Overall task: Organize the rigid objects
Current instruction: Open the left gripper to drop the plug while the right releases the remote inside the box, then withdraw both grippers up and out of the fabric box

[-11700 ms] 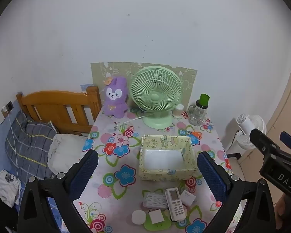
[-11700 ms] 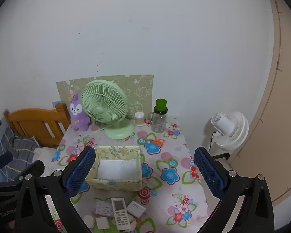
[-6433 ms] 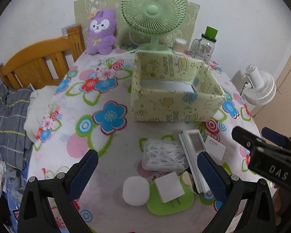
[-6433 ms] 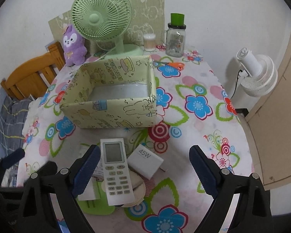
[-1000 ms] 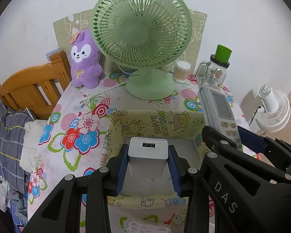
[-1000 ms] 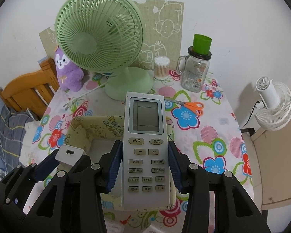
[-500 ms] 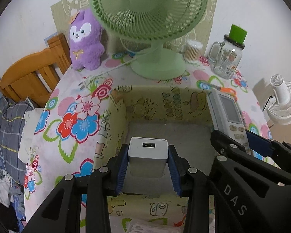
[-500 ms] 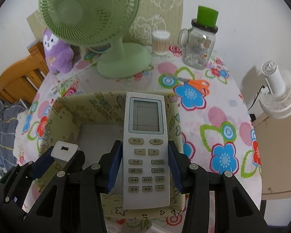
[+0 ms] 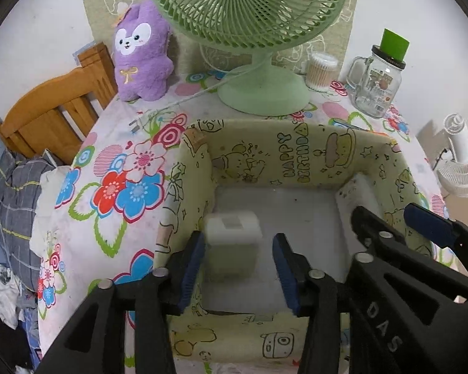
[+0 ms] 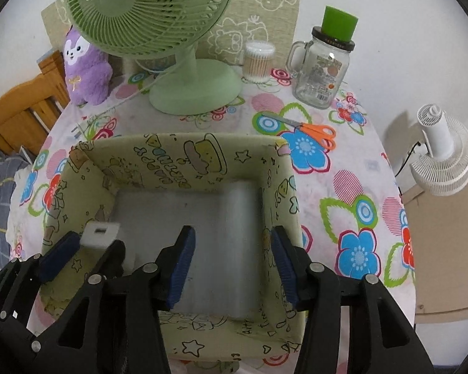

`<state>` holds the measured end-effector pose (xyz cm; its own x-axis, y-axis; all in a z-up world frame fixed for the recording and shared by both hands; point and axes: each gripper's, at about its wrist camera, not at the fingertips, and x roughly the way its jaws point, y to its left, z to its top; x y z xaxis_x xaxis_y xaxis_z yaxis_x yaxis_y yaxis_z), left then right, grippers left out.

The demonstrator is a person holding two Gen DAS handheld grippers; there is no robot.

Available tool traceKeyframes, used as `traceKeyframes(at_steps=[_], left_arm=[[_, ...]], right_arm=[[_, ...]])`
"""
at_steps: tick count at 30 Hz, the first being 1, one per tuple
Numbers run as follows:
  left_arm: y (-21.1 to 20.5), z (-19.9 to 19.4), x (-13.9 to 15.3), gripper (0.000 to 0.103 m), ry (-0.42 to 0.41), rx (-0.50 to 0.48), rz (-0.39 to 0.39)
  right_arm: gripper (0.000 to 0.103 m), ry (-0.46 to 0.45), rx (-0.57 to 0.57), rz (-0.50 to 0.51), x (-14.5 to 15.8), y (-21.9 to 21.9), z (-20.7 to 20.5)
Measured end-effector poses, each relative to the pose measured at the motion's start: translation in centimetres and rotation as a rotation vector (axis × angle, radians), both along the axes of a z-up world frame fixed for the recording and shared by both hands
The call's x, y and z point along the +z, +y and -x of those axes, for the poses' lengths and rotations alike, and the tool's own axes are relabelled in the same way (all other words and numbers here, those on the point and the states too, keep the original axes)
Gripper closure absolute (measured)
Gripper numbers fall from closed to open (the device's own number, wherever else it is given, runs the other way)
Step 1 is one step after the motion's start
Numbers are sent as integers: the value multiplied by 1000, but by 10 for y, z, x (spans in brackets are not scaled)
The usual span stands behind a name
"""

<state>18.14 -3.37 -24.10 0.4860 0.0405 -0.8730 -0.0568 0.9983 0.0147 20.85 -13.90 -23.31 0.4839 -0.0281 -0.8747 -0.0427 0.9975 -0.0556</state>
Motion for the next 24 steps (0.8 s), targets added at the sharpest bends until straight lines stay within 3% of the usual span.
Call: traceKeyframes(at_steps=[4,9,18,24], left_arm=[[-1,2,4,42,10,-11,27],[-5,10,13,30,-9,-21,3],[-2,23,31,28,-32,-36,4],[2,33,45,24,-49,-40,6]], right_arm=[[38,16,-4,-37,1,-2,1],[37,40,-27,-61,5,-4,4],[35,5,-35,-53,25,-3,20],[27,-19,-44,-64,38,-7,31]])
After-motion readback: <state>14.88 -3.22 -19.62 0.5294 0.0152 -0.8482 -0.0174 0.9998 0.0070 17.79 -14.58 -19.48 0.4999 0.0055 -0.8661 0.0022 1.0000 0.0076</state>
